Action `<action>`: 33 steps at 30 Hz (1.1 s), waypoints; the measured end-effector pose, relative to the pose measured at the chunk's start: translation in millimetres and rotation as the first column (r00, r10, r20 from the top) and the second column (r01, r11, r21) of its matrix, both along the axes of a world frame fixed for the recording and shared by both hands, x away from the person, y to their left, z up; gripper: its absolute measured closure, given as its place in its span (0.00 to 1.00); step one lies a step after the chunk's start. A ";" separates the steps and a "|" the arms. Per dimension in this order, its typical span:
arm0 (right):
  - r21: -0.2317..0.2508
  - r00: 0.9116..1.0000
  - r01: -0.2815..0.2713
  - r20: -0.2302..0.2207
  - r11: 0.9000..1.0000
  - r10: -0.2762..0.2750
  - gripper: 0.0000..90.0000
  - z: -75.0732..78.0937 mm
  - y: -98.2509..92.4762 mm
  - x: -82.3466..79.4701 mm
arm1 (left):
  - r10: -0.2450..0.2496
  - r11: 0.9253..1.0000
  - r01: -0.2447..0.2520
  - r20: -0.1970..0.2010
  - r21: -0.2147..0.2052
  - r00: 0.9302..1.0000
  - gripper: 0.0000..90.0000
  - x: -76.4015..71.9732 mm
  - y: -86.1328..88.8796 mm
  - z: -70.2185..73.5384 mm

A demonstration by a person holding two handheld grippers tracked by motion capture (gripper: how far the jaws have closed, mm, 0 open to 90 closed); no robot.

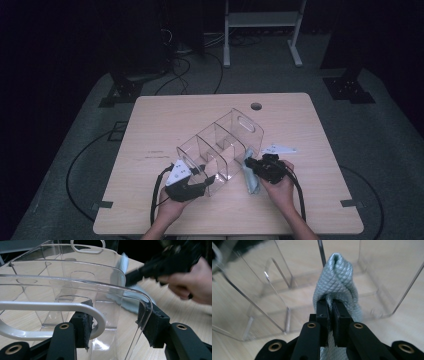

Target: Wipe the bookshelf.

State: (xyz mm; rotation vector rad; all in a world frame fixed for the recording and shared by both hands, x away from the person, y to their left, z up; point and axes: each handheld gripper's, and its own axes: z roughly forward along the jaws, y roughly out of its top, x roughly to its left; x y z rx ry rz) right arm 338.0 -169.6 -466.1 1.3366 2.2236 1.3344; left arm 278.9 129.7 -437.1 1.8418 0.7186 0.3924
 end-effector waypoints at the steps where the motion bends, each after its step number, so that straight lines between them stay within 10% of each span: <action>1: -0.005 1.000 -0.005 -0.024 1.000 0.005 0.93 -6.8 0.8 1.4 | 0.002 1.000 -0.002 0.000 -0.004 1.000 0.51 -0.5 -0.2 -0.2; 24: 0.028 1.000 -0.014 -0.017 1.000 0.014 0.93 -6.5 -2.0 -0.7 | -0.002 1.000 0.001 -0.014 -0.017 1.000 0.37 -11.5 22.5 6.3; 33: 0.030 1.000 -0.014 -0.025 0.999 0.015 0.93 -10.8 -2.1 0.2 | 0.110 0.994 -0.110 0.035 0.008 0.993 0.29 -4.1 53.1 10.7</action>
